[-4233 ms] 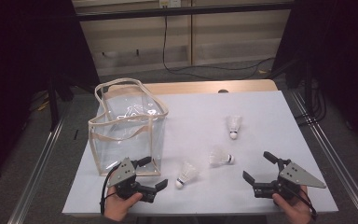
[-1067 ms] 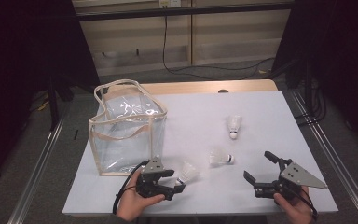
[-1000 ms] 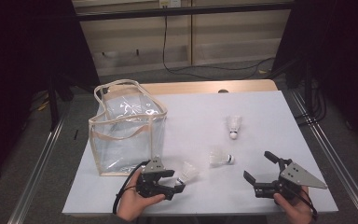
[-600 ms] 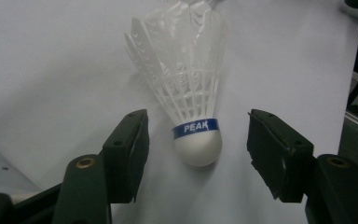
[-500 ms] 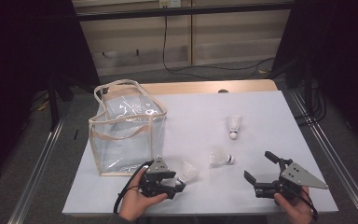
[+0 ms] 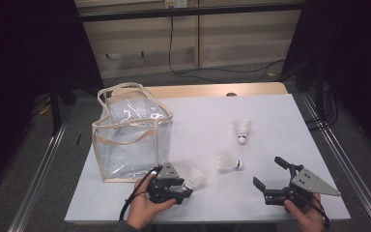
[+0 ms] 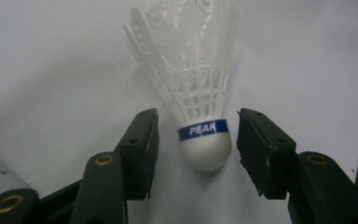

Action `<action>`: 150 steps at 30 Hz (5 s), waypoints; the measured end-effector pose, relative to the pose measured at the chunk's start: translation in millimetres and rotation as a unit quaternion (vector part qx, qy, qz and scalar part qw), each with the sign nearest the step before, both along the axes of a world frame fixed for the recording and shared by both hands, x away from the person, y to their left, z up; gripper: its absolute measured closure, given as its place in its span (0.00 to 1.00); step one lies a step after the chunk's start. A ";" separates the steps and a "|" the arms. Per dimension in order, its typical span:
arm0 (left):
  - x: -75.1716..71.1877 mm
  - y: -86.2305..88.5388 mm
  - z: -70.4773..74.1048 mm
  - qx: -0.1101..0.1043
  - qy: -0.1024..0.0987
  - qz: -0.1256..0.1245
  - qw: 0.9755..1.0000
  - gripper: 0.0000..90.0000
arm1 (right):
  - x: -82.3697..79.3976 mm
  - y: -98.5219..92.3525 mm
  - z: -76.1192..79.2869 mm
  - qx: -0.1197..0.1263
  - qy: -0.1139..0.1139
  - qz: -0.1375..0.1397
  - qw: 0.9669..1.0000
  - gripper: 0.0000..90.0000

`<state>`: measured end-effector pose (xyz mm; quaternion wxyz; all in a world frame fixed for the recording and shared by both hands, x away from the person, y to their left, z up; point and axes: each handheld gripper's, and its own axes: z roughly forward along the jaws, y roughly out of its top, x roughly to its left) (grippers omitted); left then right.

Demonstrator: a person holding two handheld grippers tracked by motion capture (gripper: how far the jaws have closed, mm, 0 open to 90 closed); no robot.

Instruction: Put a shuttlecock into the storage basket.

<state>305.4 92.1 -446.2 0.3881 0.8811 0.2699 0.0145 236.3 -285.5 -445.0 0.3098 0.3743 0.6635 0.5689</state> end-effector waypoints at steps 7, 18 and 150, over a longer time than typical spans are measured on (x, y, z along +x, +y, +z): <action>1.5 -2.0 1.3 0.000 0.014 0.017 1.000 0.60 | -0.2 -0.7 0.2 -0.001 0.000 -0.003 1.000 0.01; 2.7 -4.7 1.3 0.003 0.023 0.024 0.999 0.67 | -0.3 -1.1 0.2 -0.001 -0.002 -0.002 1.000 0.01; 39.6 4.3 105.1 0.015 0.066 0.010 0.998 0.73 | 11.7 -7.1 -2.3 0.011 0.019 0.009 1.000 0.01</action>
